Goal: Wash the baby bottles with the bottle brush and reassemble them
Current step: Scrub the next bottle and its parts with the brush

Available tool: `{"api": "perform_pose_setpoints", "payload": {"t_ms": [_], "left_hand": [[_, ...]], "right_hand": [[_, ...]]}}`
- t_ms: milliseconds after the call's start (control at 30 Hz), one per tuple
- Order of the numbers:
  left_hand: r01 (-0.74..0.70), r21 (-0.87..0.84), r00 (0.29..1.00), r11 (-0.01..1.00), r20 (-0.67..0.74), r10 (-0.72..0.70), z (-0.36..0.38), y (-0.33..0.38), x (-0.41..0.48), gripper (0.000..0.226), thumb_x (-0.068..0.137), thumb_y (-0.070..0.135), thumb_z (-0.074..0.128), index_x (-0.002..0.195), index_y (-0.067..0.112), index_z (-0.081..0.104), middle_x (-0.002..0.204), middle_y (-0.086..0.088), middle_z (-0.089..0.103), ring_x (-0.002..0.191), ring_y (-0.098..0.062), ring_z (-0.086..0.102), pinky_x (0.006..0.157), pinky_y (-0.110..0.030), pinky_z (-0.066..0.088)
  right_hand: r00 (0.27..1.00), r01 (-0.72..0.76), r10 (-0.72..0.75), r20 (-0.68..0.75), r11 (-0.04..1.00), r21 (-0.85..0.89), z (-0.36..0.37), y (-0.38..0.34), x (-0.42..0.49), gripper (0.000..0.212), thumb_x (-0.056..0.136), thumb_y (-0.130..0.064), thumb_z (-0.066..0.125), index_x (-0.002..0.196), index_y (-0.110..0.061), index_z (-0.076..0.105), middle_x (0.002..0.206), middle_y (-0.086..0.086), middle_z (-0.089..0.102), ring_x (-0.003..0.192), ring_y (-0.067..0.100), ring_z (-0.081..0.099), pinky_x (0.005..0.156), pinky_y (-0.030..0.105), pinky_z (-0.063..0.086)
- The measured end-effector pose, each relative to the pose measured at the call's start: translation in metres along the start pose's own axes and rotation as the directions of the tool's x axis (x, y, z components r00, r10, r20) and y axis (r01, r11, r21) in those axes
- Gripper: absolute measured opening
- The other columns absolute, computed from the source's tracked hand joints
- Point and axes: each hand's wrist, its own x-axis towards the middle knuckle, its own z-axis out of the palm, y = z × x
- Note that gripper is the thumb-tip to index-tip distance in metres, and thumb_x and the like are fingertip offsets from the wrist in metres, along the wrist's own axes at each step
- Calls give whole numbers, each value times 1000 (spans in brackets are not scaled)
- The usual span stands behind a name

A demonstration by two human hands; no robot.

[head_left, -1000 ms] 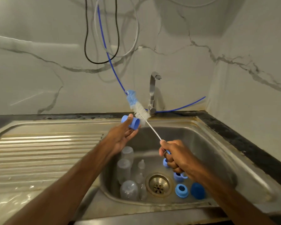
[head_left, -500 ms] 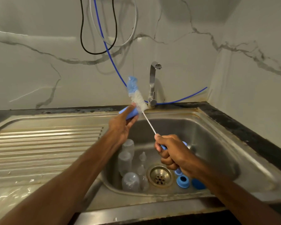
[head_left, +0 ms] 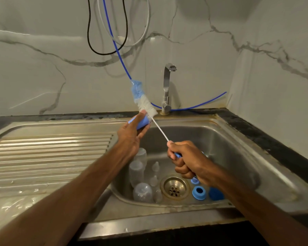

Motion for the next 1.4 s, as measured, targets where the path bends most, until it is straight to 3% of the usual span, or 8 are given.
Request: {"api": "perform_pose_setpoints", "payload": {"t_ms": [167, 367, 567, 733, 933, 1067, 1233, 1400], "left_hand": [[-37, -73, 993, 997, -110, 29, 6, -2, 4, 42, 78, 19, 88, 110, 2, 66, 116, -17, 71, 107, -31, 73, 85, -42, 63], [49, 15, 989, 999, 142, -51, 19, -9, -14, 44, 83, 21, 84, 118, 2, 67, 114, -17, 74, 105, -29, 74, 77, -31, 63], [-22, -171, 998, 985, -57, 12, -9, 22, 13, 43, 80, 18, 86, 114, 1, 66, 117, -18, 73, 100, -29, 75, 73, -31, 63], [46, -17, 994, 999, 100, -44, 11, 3, -5, 42, 82, 19, 84, 117, 2, 68, 116, -15, 74, 107, -26, 73, 76, -29, 63], [-5, -69, 1000, 998, 13, 6, -10, 21, 11, 40, 82, 21, 84, 114, 5, 65, 117, -17, 73, 102, -29, 75, 86, -37, 63], [43, 44, 990, 998, 133, -48, 5, 3, -4, 40, 84, 24, 82, 117, 5, 68, 113, -13, 76, 103, -25, 75, 83, -31, 63], [-37, -25, 999, 999, 7, 37, 1, 15, 6, 31, 83, 22, 83, 104, 5, 68, 105, -12, 77, 91, -23, 77, 71, -29, 63], [33, 255, 979, 966, 187, -83, 6, 0, -10, 45, 88, 39, 76, 115, 4, 66, 104, -17, 77, 98, -28, 76, 84, -34, 62]], "right_hand": [[1000, -16, 16, 10, 1000, 1, -1, 0, 0, 43, 108, -37, 39, 70, -17, 44, 56, 0, 23, 42, 10, 17, 41, 18, 12], [997, -33, 36, -71, 999, 40, -9, 0, 11, 44, 108, -38, 39, 69, -19, 41, 54, -3, 22, 41, 9, 15, 47, 20, 8], [998, -52, 53, 30, 998, -45, -4, 4, -3, 45, 109, -36, 38, 66, -20, 39, 55, -1, 24, 40, 10, 15, 40, 16, 11], [998, -40, 40, -55, 999, -5, -8, -1, 9, 45, 108, -38, 37, 66, -21, 39, 55, -2, 24, 42, 10, 15, 44, 17, 10], [997, -62, 64, 34, 996, -61, -9, 6, -5, 45, 108, -37, 38, 66, -21, 40, 55, -1, 26, 43, 10, 15, 40, 18, 12], [998, -47, 45, -42, 998, -39, -9, 0, 10, 45, 108, -37, 37, 66, -21, 39, 53, -2, 26, 40, 9, 17, 40, 15, 13], [997, -78, 78, 5, 995, -59, -10, 2, 1, 45, 108, -36, 37, 66, -21, 38, 56, 0, 24, 40, 9, 17, 40, 16, 11], [993, -17, 11, -115, 999, -47, -16, -6, 11, 45, 108, -35, 38, 66, -19, 39, 52, -2, 26, 37, 9, 18, 40, 14, 14]]}}
